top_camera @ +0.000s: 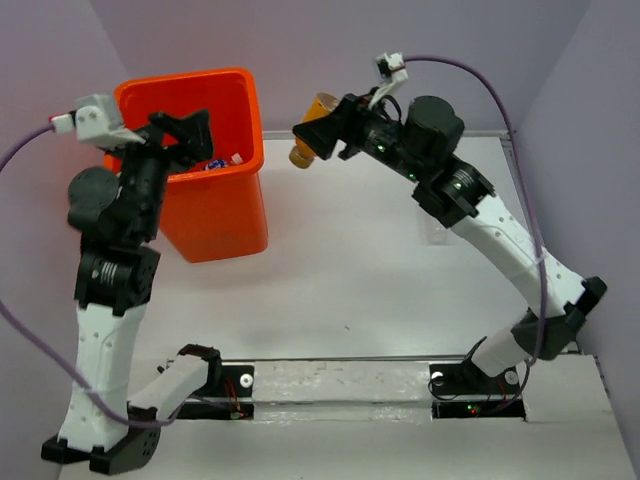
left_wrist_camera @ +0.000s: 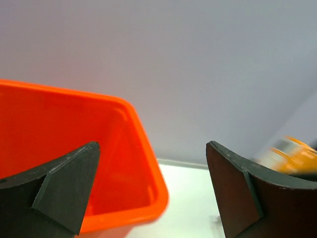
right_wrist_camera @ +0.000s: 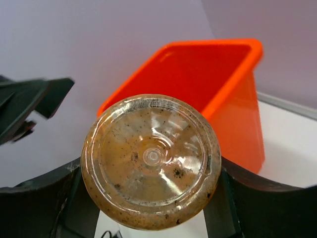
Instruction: Put the plastic bottles in the bin
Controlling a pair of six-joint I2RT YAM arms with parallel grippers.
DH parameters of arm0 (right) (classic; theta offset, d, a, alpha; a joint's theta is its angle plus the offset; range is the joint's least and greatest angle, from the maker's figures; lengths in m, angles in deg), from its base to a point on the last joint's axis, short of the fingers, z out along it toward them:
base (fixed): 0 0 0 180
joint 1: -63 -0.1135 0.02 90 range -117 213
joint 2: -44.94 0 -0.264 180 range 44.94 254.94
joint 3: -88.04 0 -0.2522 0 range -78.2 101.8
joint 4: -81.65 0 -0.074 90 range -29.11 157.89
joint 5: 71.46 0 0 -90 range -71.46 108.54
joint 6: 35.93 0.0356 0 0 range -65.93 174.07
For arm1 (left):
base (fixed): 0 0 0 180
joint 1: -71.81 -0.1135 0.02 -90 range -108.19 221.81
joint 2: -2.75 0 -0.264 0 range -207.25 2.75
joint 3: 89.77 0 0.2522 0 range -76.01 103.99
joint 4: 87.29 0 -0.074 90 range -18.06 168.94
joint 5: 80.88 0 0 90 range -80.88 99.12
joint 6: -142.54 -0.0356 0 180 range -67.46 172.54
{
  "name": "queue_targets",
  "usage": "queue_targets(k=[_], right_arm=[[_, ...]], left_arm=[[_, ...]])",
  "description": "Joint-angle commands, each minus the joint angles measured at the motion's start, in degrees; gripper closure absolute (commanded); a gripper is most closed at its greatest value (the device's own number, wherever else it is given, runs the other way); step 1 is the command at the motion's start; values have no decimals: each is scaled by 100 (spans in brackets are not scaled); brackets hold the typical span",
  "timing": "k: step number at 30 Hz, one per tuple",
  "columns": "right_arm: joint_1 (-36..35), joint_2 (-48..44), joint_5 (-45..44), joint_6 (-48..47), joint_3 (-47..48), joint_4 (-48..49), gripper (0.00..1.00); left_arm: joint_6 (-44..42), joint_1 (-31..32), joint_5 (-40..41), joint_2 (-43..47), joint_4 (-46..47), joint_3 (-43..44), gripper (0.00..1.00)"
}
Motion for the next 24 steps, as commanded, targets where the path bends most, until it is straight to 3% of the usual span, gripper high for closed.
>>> queue_targets(k=[1, 4, 7, 10, 12, 15, 19, 22, 24], right_arm=[[-546, 1323, 88, -1172, 1997, 6, 56], [-775, 2065, -78, -1403, 2783, 180, 55], [-845, 3242, -121, -1491, 4171, 199, 50], [-925, 4367, -340, -1972, 5526, 321, 16], [-977, 4589, -343, -2185, 5695, 435, 9], [-977, 4196, -430, -2282, 4810, 1023, 0], [-977, 3668, -893, -2554, 4272, 1060, 0], [-681, 2887, -1185, -2486, 3316, 1060, 1], [-373, 2061, -1247, -2336, 2052, 1095, 2]], left_arm=[[314, 14, -1028, 997, 156, -491, 1], [384, 14, -1073, 1621, 139, -668, 1], [288, 14, -976, 1992, -62, -415, 1], [173, 14, -1072, 2133, -248, -202, 1], [226, 14, -1317, 2248, -117, -464, 1], [331, 23, -1756, 2424, 208, -929, 1], [384, 58, -2591, 2442, 727, -1335, 1], [393, 93, -3251, 2433, 946, -1511, 1], [393, 129, -3681, 2468, 1104, -1617, 1]])
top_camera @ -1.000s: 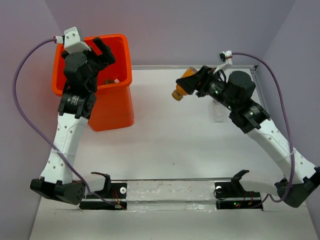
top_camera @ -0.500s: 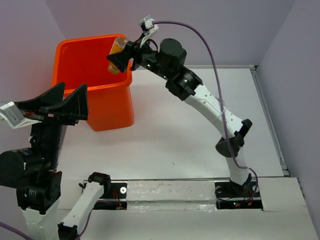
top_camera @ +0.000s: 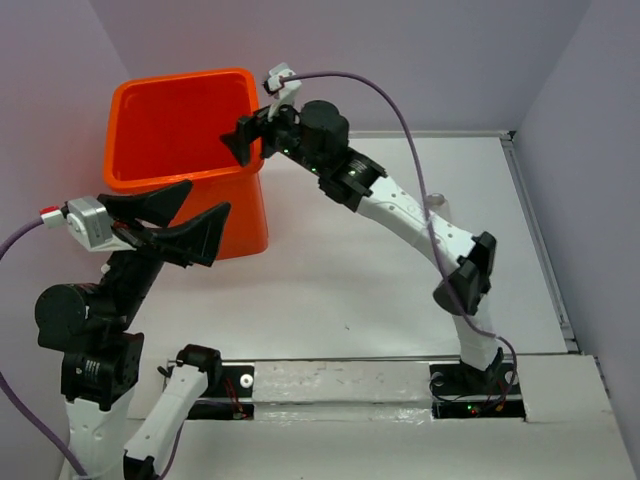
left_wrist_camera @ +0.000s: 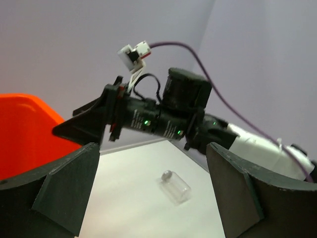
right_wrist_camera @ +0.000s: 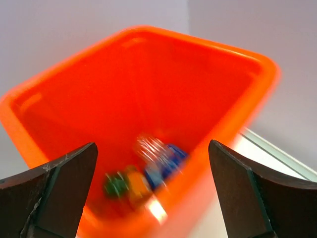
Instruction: Put the plastic bottles in the bin
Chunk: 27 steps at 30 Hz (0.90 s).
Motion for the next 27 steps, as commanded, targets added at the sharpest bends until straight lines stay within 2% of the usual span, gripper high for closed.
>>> queue_targets(k=[1, 2, 5, 8, 13, 17, 21, 23, 27], right_arm=[[914, -1929, -450, 130, -1697, 691, 2], [1145, -2384, -415, 166, -2571, 673, 1], [2164, -2845, -441, 368, -3605, 166, 0], [3085, -2925, -886, 404, -4345, -677, 0], [4143, -2759, -810, 579, -5146, -979, 0], [4372, -2381, -792, 501, -5208, -1128, 0], [4373, -1697, -1589, 579, -5330, -1575, 0], [4425, -1668, -1802, 754, -5602, -1568, 0], [4425, -1809, -1671, 931, -6358, -1278, 0]], left_arm=[[59, 85, -1295, 61, 849, -242, 1], [76, 94, -1549, 88, 911, -330, 1], [164, 155, -1963, 158, 1175, -760, 1], [217, 234, -2508, 194, 1351, -1244, 1], [138, 392, -2922, 334, 1351, -2132, 1], [111, 480, -3089, 597, 1316, -2746, 1], [120, 551, -3177, 844, 1176, -3326, 1], [94, 577, -3169, 923, 1140, -3451, 1], [-11, 735, -3011, 879, 1114, -3609, 1]])
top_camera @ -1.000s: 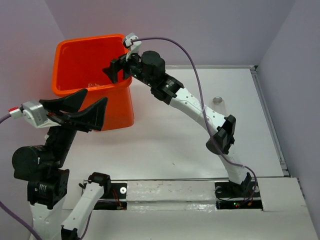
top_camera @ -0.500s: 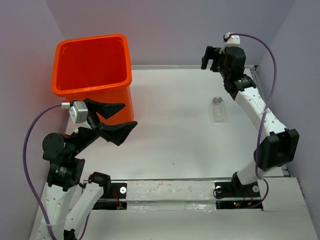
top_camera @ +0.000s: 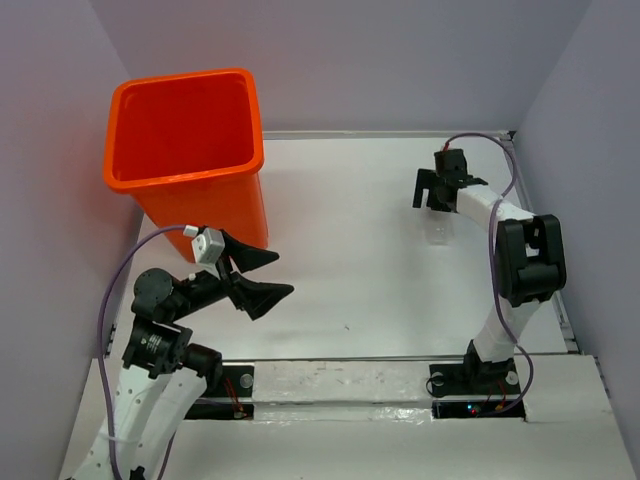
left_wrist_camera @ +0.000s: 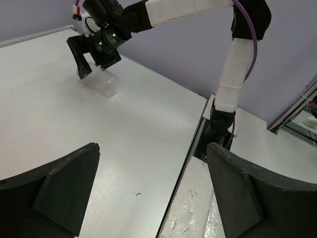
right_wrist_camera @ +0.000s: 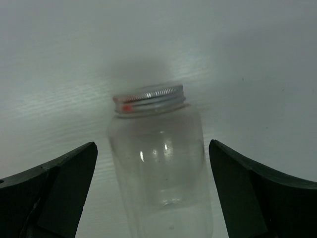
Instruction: Put the plastic bottles in the bin
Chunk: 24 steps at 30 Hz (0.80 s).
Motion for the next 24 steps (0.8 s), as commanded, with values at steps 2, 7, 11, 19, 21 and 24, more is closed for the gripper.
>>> queue_targets(k=[2, 7, 11, 19, 21, 24], right_arm=[[12, -157, -211, 319, -706, 99, 0], [12, -42, -97, 451, -803, 152, 12], [-443, -996, -193, 452, -926, 406, 49], [-2587, -2581, -325, 118, 330, 546, 48], [-3193, -2653, -211, -120, 630, 1029, 48], [-3758, -2302, -395, -655, 1559, 1443, 48]], left_arm=[[-123, 224, -18, -17, 137, -128, 1], [-168, 339, 131, -26, 216, -224, 1], [-141, 348, 193, 0, 313, -347, 1], [-158, 330, 281, 141, 287, -356, 1], [-176, 313, 386, 202, 251, -347, 1], [-194, 304, 448, 238, 216, -347, 1]])
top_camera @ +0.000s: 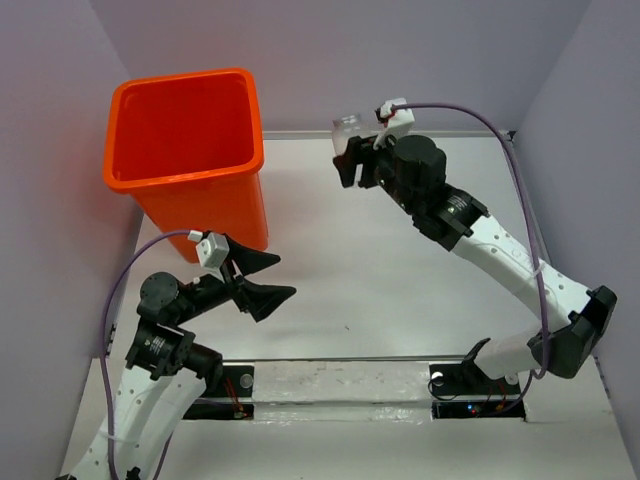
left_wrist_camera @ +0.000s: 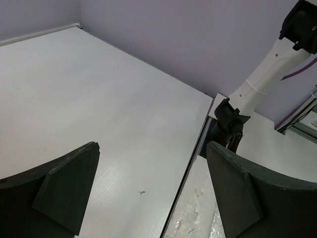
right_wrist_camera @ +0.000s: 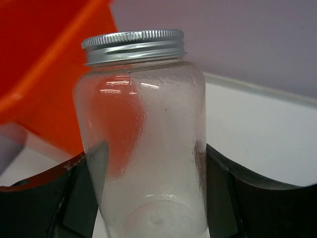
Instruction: Put the plastic bottles in the bin
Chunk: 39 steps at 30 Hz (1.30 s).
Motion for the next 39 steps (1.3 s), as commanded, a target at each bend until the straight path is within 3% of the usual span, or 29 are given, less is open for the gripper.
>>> queue_targets(k=[1, 8, 14, 17, 18, 19, 29, 34, 35, 37, 39], right_arm=[[-863, 521, -72, -907, 1437, 1187, 48], [-1507, 2332, 851, -1575, 3750, 1699, 49], [-1700, 4565, 975, -1911, 6491, 1926, 49], [-1753, 5138, 1044, -1954, 6828, 2770, 28], [-1753, 5243, 1010, -1990, 6942, 2902, 9], [-1753, 5349, 975, -1999, 7126, 2825, 3], [-1753, 3333, 887, -1893, 5022, 3429, 0], [-1753, 1556, 291, -1990, 2449, 4272, 0], [-1753, 1214, 89, -2033, 1391, 4622, 0], [-1753, 107, -622, -2104, -226, 5019, 0], [-1753, -641, -1611, -2131, -1217, 5434, 0]], left_arm=[[-60, -26, 72, 109, 153, 18, 1], [-43, -97, 133, 135, 135, 18, 1], [-60, -97, 116, 214, 144, 18, 1], [-60, -97, 125, 232, 126, 18, 1], [-69, -88, 151, 241, 126, 18, 1], [-60, -79, 177, 258, 100, 18, 1], [-87, -62, 292, 285, 30, 53, 1], [-96, -70, 458, 320, -67, 79, 1], [-96, -70, 476, 328, -111, 88, 1], [-104, -62, 529, 320, -120, 79, 1], [-96, -62, 564, 302, -129, 88, 1]])
